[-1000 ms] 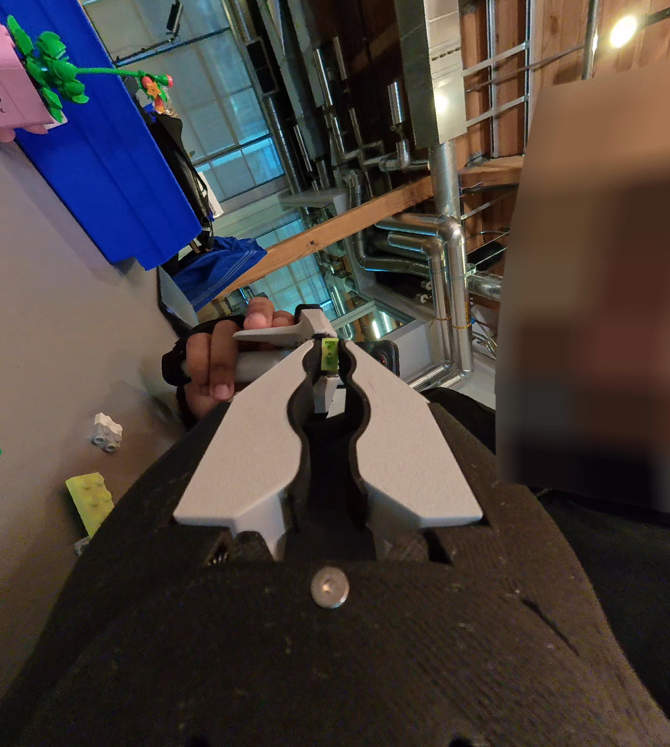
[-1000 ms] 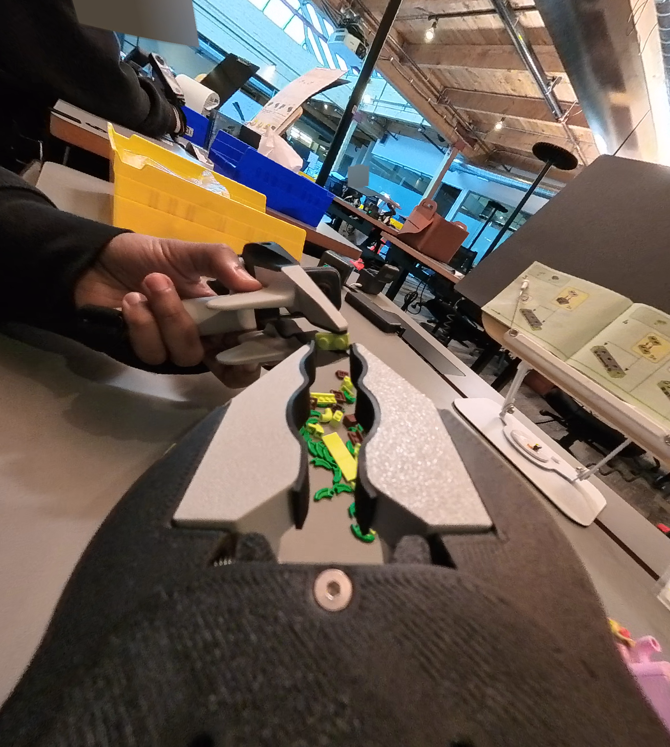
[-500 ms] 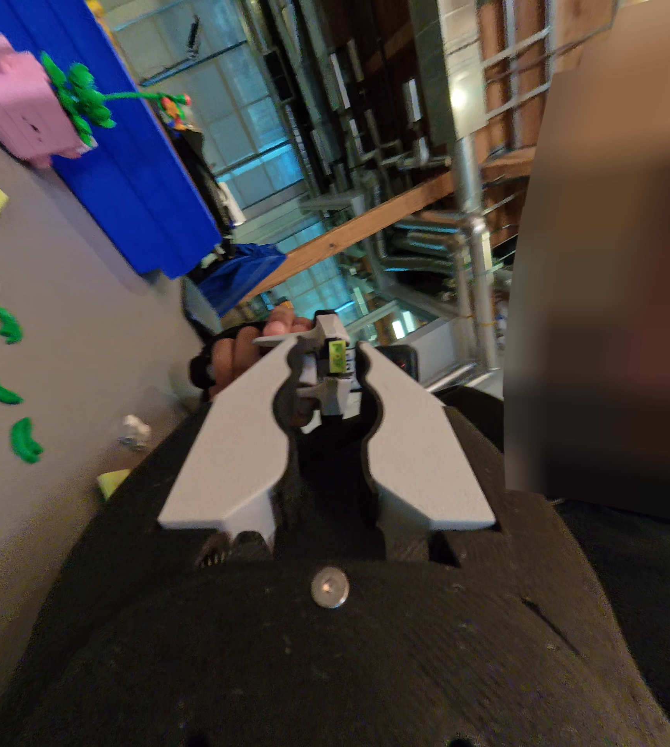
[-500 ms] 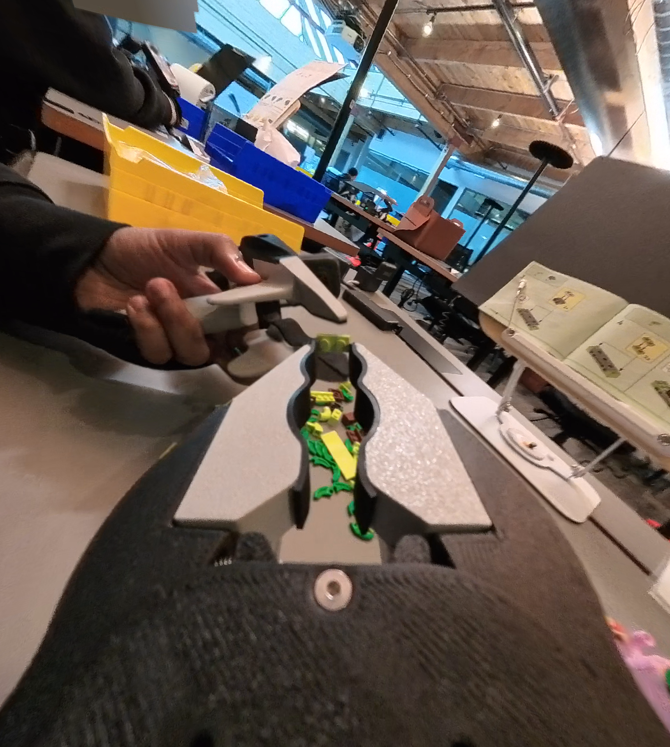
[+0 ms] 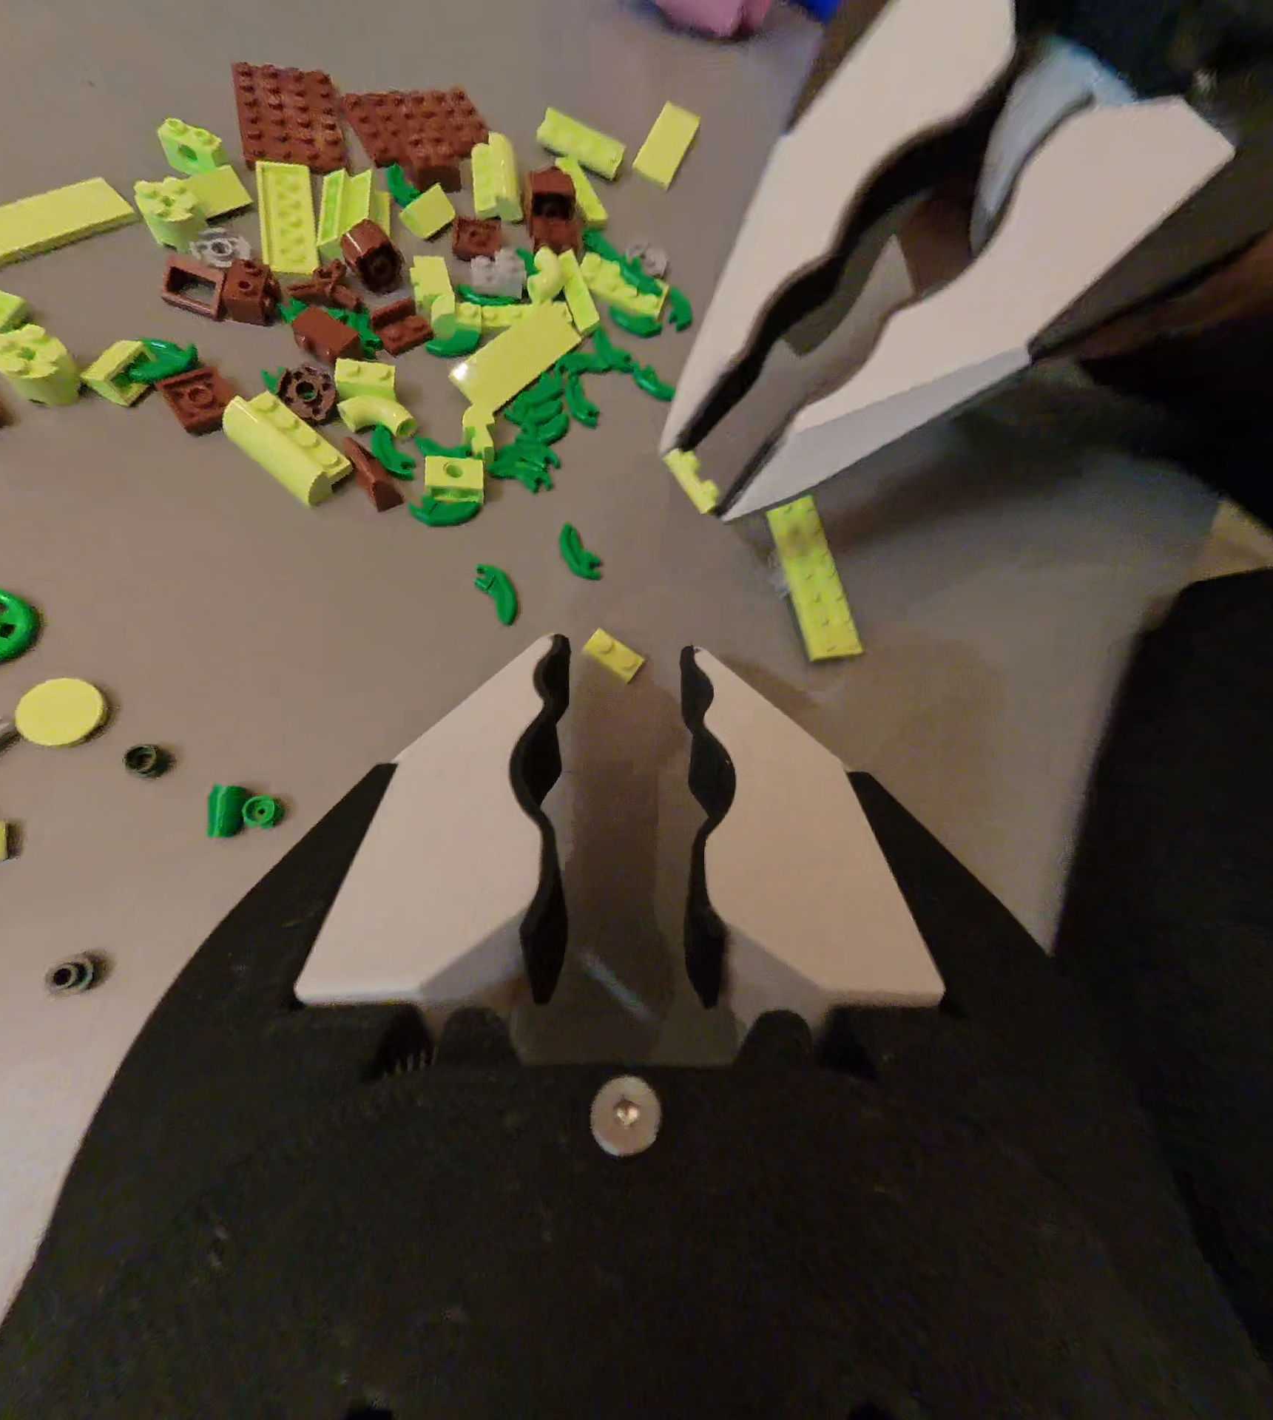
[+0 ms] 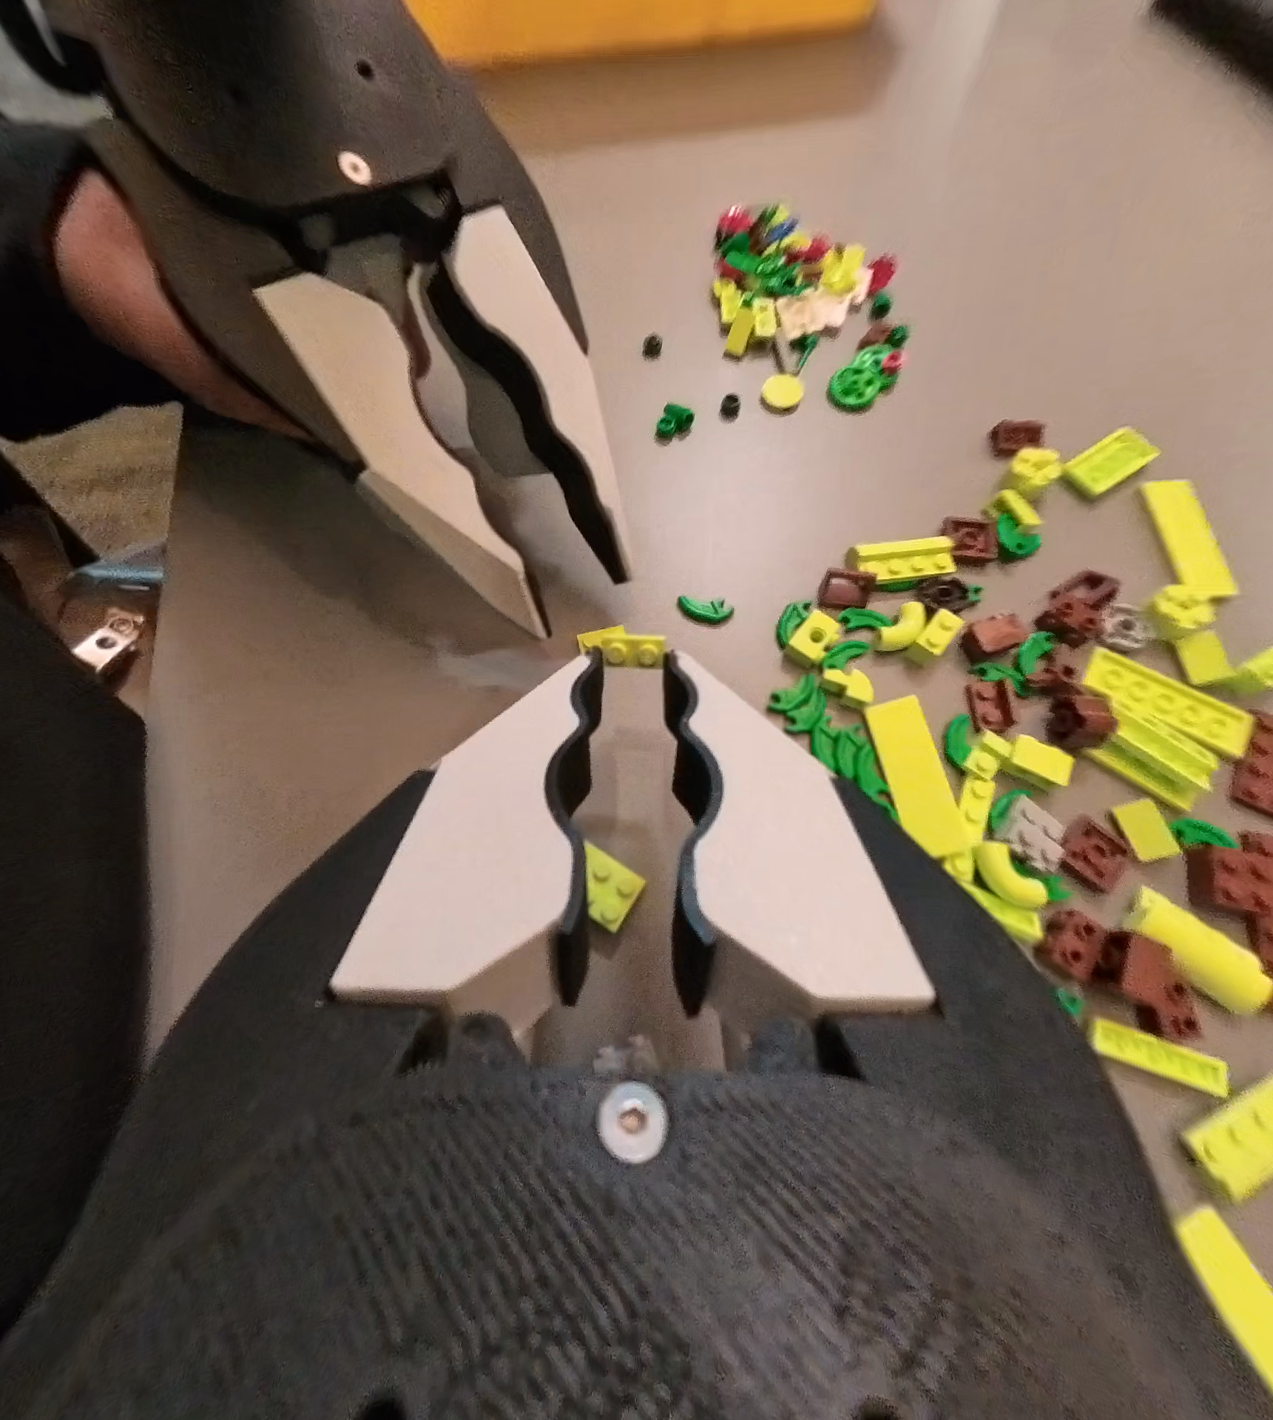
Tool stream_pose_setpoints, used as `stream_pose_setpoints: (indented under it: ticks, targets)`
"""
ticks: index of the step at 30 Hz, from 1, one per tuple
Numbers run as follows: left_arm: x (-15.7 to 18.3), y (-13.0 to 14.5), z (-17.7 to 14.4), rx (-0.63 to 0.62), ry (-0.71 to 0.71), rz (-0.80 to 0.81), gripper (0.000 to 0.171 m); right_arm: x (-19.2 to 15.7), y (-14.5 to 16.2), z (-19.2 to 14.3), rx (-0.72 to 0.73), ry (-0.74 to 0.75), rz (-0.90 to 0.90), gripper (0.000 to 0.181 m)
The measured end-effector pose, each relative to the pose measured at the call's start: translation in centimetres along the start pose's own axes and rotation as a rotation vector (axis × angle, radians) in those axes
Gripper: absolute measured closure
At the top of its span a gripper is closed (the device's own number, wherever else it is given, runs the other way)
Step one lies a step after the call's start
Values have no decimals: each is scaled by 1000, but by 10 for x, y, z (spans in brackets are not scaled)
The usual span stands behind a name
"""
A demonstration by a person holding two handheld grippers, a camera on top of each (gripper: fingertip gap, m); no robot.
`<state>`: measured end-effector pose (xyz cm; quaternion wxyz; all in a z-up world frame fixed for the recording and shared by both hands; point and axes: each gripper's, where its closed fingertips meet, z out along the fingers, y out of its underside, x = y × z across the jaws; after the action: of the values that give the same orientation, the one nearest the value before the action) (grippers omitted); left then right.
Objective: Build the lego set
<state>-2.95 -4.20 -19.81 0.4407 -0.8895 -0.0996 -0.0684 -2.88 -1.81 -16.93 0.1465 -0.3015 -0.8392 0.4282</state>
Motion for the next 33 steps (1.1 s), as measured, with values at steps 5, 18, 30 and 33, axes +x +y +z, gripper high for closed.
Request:
stream_pose_setpoints:
  ticks: [5, 18, 30, 33]
  targets:
    - [5, 12, -1, -48, -33, 64, 149, -4, 7, 26, -196, -97, -15, 168]
    - [5, 9, -3, -25, 50, -58, 149, -9, 18, 38, -541, -221, -95, 168]
    - [5, 10, -3, -33, 65, -83, 149, -13, 21, 44, -616, -255, -126, 168]
    - [5, 10, -3, -33, 63, -81, 149, -13, 21, 44, -629, -261, -133, 168]
